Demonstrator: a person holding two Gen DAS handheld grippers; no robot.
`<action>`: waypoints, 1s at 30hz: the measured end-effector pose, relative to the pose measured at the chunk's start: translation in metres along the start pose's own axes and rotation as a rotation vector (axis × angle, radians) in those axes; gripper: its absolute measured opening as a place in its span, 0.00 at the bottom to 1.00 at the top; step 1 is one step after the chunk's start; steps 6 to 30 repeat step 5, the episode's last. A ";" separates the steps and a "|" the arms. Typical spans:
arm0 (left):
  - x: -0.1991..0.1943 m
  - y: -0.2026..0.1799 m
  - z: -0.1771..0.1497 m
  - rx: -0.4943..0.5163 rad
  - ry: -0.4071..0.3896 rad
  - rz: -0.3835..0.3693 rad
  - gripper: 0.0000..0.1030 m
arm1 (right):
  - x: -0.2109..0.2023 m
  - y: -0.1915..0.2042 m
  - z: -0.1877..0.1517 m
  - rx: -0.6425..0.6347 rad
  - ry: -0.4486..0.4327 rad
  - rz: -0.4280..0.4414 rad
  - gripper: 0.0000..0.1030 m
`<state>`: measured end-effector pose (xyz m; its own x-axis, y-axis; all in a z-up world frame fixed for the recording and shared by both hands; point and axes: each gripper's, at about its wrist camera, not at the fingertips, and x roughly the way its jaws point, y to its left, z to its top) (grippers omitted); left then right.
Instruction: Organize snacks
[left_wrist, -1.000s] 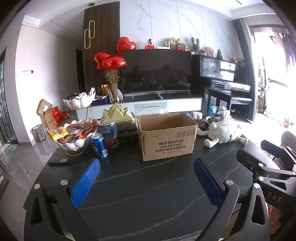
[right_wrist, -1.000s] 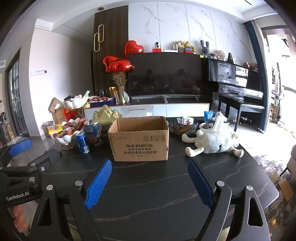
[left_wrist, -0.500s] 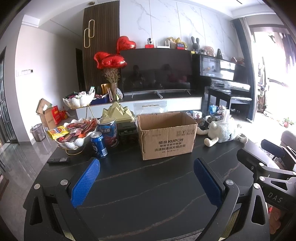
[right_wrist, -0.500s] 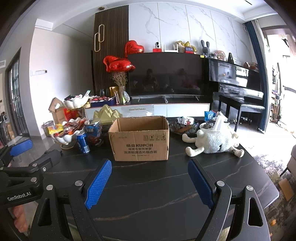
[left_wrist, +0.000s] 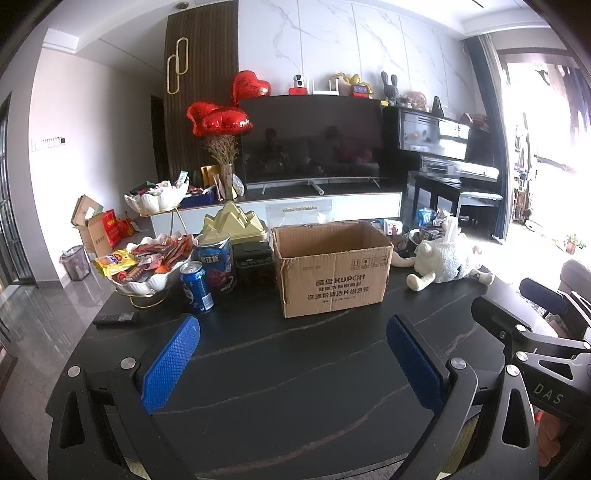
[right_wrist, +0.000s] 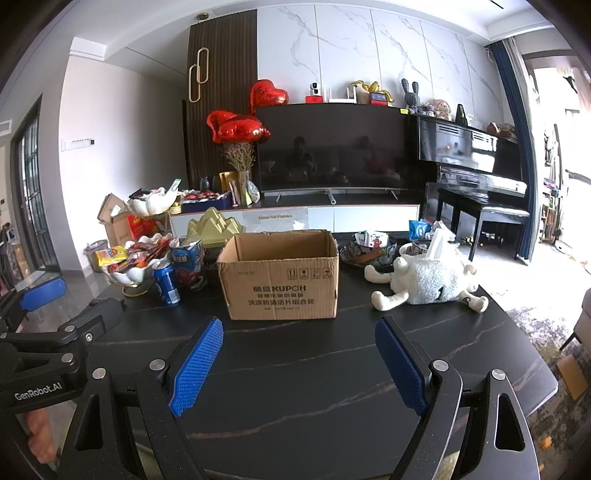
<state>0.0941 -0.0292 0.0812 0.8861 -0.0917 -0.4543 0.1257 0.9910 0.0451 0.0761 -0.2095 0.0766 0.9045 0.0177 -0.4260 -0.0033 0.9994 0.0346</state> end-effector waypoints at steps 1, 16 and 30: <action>-0.001 0.000 0.000 -0.002 0.000 -0.001 1.00 | 0.000 0.000 0.000 -0.002 0.000 0.000 0.83; 0.000 0.000 0.000 -0.001 -0.001 -0.001 1.00 | 0.000 0.000 0.000 -0.002 0.000 -0.001 0.83; 0.000 0.000 0.000 -0.001 -0.001 -0.001 1.00 | 0.000 0.000 0.000 -0.002 0.000 -0.001 0.83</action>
